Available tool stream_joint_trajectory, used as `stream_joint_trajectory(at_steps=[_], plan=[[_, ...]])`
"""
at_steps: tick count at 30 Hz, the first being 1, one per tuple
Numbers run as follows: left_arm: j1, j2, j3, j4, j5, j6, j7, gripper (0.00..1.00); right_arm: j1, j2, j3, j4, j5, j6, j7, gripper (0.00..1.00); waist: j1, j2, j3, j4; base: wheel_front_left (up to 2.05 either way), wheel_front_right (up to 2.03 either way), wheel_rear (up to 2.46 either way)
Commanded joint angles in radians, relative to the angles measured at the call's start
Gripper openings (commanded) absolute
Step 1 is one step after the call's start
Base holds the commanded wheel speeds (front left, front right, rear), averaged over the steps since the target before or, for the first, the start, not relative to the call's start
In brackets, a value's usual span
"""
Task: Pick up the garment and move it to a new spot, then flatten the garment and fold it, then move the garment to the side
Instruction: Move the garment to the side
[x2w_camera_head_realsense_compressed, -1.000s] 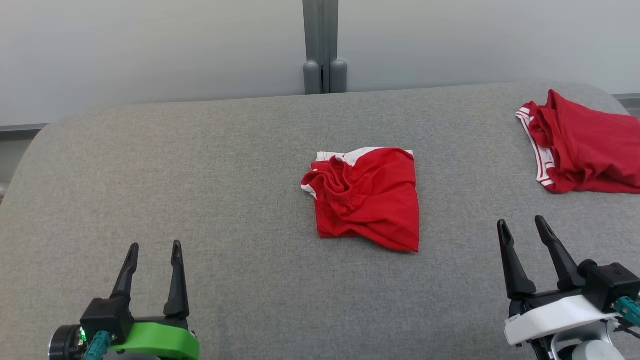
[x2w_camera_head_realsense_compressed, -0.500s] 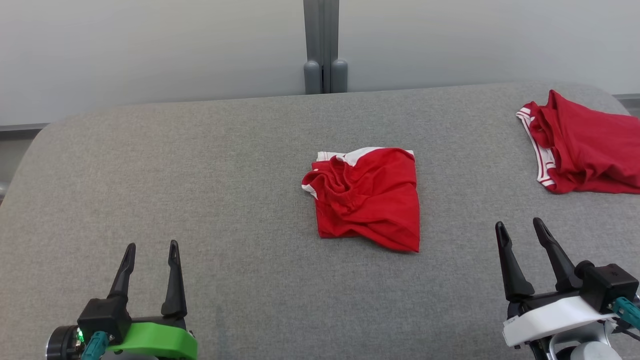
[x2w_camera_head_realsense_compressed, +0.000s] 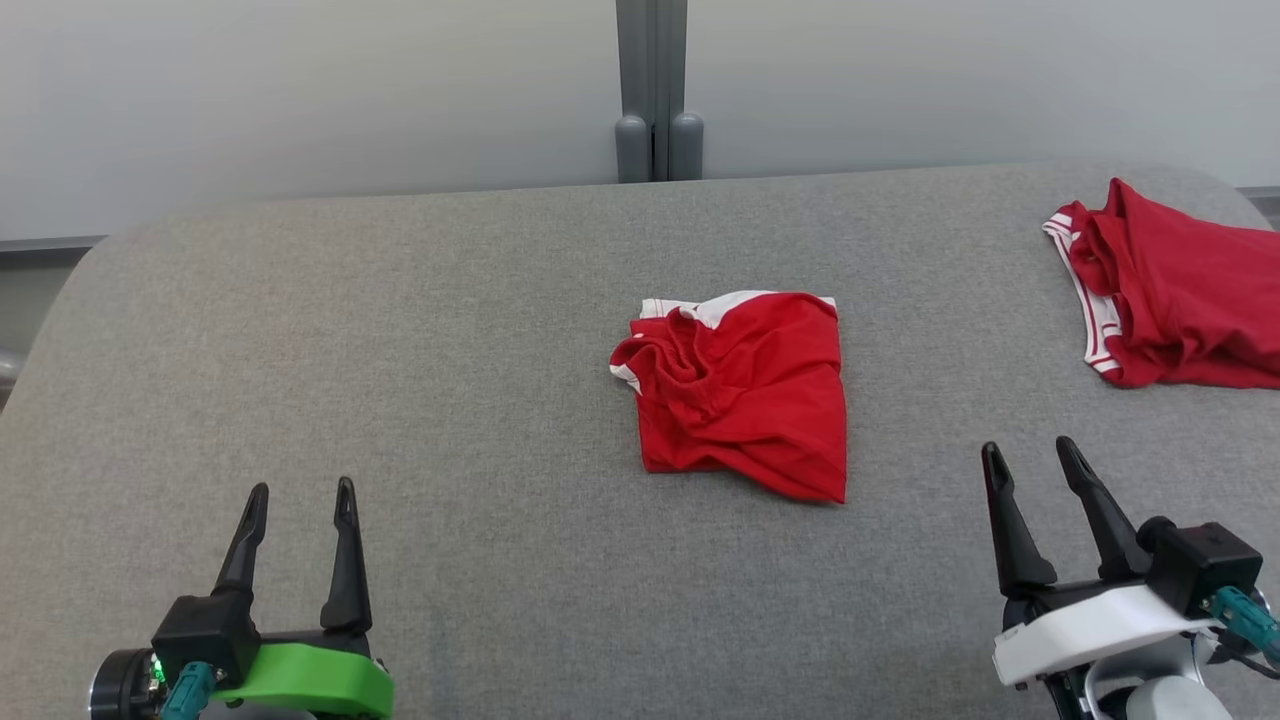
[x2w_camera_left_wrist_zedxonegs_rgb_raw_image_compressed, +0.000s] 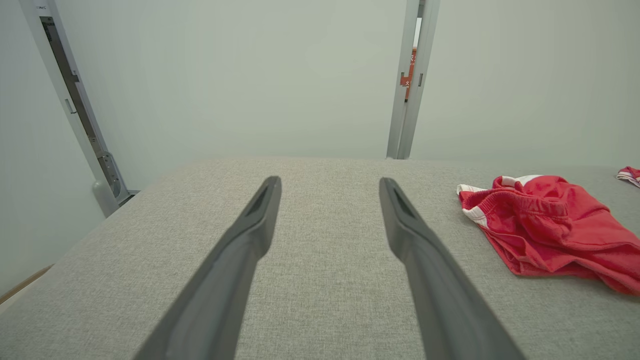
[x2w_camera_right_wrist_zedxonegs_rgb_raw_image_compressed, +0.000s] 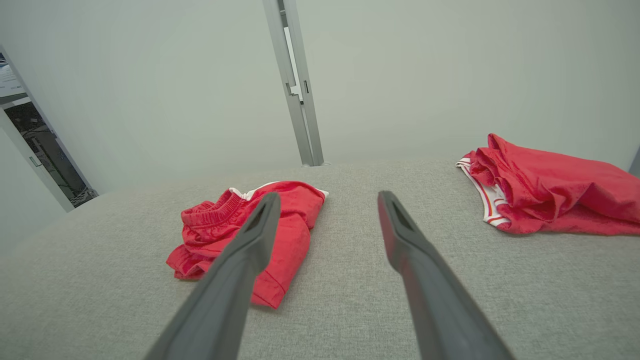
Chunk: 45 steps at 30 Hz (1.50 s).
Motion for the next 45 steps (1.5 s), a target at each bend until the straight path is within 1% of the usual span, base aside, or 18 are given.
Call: stream_joint_trajectory(at_steps=[1, 5, 11, 15, 22, 29, 37, 40, 41, 42, 45], plan=[[-0.002, 0.003, -0.001, -0.003, 0.001, -0.001, -0.003, 1.00, -0.029, 0.001, 0.000, 0.009, -0.002, -0.001, -0.005, 1.00, 0.0000, 0.0000, 0.009, 0.004, 0.00, 0.00, 0.00], [-0.018, 0.002, -0.011, -0.004, 0.000, 0.001, -0.003, 1.00, -0.104, 0.000, 0.027, 0.042, -0.016, -0.001, -0.004, 1.00, 0.0000, 0.0000, 0.029, 0.016, 0.00, 0.00, 0.00], [-0.054, 0.002, -0.034, -0.004, -0.006, 0.005, -0.003, 1.00, -0.273, -0.024, 0.073, 0.129, -0.024, -0.001, 0.043, 1.00, 0.0000, 0.0000, 0.076, 0.049, 0.00, 0.00, 0.00], [-0.074, 0.002, -0.060, -0.013, -0.024, 0.017, -0.003, 1.00, -0.398, -0.032, 0.084, 0.211, -0.036, -0.001, 0.074, 1.00, 0.0000, 0.0000, 0.116, 0.077, 0.00, 0.00, 0.00], [-0.110, 0.002, -0.110, -0.018, -0.045, 0.041, -0.003, 1.00, -0.552, -0.047, 0.084, 0.418, -0.058, -0.001, 0.107, 1.00, 0.0000, 0.0000, 0.183, 0.127, 0.00, 0.00, 0.00], [-0.139, 0.002, -0.140, -0.022, -0.062, 0.062, -0.003, 1.00, -0.621, -0.041, 0.065, 0.620, -0.049, -0.001, 0.090, 1.00, 0.0000, 0.0000, 0.236, 0.154, 0.00, 0.00, 0.00], [-0.163, 0.002, -0.166, -0.020, -0.072, 0.074, -0.003, 1.00, -0.655, -0.004, 0.064, 0.816, -0.036, -0.001, 0.037, 1.00, 0.0000, 0.0000, 0.271, 0.167, 0.00, 0.00, 0.00], [-0.168, 0.002, -0.170, -0.018, -0.073, 0.077, -0.003, 1.00, -0.649, 0.016, 0.072, 0.867, -0.018, -0.001, 0.028, 1.00, 0.0000, 0.0000, 0.274, 0.169, 0.00, 0.00, 0.00], [-0.168, 0.002, -0.171, -0.018, -0.073, 0.077, -0.003, 1.00, -0.646, 0.026, 0.080, 0.878, -0.006, -0.001, 0.027, 0.57, 0.0000, 0.0000, 0.274, 0.169, 0.00, 0.00, 0.00], [-0.170, 0.002, -0.171, -0.017, -0.073, 0.079, -0.003, 1.00, -0.644, 0.033, 0.088, 0.888, 0.005, -0.001, 0.023, 0.00, 0.0000, 0.0000, 0.274, 0.167, 0.00, 0.00, 0.00], [-0.170, 0.002, -0.174, -0.018, -0.074, 0.081, -0.003, 1.00, -0.652, 0.028, 0.102, 0.902, 0.019, -0.001, 0.002, 0.00, 0.0000, 0.0000, 0.274, 0.161, 0.00, 0.00, 0.00]])
